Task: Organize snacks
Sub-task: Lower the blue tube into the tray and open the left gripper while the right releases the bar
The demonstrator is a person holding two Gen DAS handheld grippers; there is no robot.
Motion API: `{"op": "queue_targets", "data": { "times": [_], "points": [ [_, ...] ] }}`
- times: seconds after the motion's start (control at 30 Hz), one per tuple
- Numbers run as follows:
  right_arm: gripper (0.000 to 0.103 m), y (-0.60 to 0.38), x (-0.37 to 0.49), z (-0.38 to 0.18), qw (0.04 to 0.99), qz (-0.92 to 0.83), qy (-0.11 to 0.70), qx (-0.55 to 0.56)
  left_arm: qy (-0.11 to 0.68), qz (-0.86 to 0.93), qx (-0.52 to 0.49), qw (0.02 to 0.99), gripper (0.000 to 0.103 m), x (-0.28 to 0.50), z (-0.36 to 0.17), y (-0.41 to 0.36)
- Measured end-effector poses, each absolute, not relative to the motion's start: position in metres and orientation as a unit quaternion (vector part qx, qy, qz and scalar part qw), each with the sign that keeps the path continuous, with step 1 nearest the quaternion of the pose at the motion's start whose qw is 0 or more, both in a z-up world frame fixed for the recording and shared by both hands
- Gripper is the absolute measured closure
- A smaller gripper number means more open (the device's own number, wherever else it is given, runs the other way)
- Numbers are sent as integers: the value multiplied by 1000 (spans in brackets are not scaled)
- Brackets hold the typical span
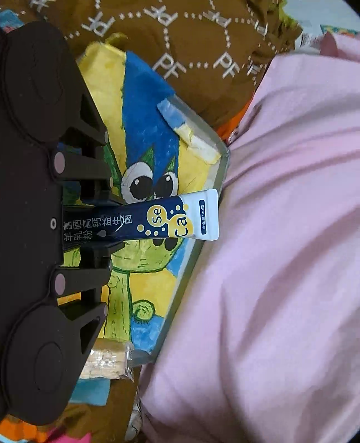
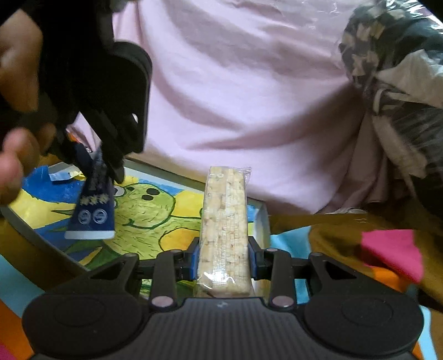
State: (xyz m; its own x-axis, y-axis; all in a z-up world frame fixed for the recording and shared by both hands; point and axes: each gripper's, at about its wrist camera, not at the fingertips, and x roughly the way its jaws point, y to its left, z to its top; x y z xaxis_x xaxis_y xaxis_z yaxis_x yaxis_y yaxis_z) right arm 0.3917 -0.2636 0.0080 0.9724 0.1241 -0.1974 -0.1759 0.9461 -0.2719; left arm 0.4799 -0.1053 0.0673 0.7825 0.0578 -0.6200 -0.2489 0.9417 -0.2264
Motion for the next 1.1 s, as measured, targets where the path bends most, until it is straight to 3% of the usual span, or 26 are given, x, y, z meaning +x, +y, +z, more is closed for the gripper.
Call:
{"op": "queue_targets", "data": {
  "times": [0.57, 0.7, 0.83, 1.1],
  "points": [
    [65, -253, 404, -6, 982, 92, 124, -113, 366, 15, -101, 925, 71, 532, 36, -107],
    [61, -257, 407, -5, 983, 89, 127, -96, 362, 3, -87, 928, 50, 531, 39, -108],
    [41, -260, 405, -1, 985, 77, 122, -92, 337, 6, -104, 936, 29, 515, 47, -99],
    [10, -268, 363, 30, 988, 75, 100, -85, 286, 14, -136, 948, 10, 451, 67, -65]
  ]
}}
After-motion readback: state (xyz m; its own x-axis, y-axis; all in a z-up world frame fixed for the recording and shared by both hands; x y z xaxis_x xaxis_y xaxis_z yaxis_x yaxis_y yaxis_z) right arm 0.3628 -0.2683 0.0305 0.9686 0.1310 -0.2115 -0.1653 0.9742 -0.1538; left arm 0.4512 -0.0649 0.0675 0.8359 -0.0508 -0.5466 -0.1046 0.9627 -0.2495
